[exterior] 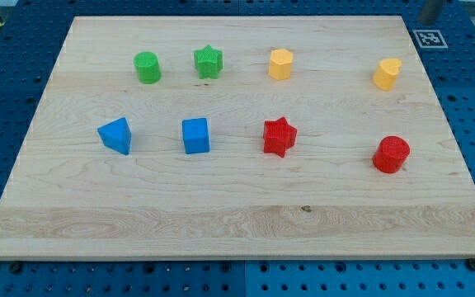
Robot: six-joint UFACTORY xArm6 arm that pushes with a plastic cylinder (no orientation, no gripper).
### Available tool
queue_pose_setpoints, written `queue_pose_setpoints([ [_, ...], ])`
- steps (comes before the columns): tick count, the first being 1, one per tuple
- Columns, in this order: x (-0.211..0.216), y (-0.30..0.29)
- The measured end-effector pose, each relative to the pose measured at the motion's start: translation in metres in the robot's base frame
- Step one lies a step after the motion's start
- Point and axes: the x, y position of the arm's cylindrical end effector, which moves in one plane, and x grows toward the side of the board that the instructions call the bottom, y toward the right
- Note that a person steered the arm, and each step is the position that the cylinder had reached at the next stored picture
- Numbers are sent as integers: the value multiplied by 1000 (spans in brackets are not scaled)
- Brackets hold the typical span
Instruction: Move the green circle into the green star
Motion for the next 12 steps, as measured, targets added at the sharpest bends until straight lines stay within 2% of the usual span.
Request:
queue_pose_setpoints([
  [1,23,-51],
  [2,31,-70],
  [4,29,-210],
  [6,29,-374],
  [8,44,-473],
  [10,93,-505],
  [11,104,-486],
  [12,106,-441],
])
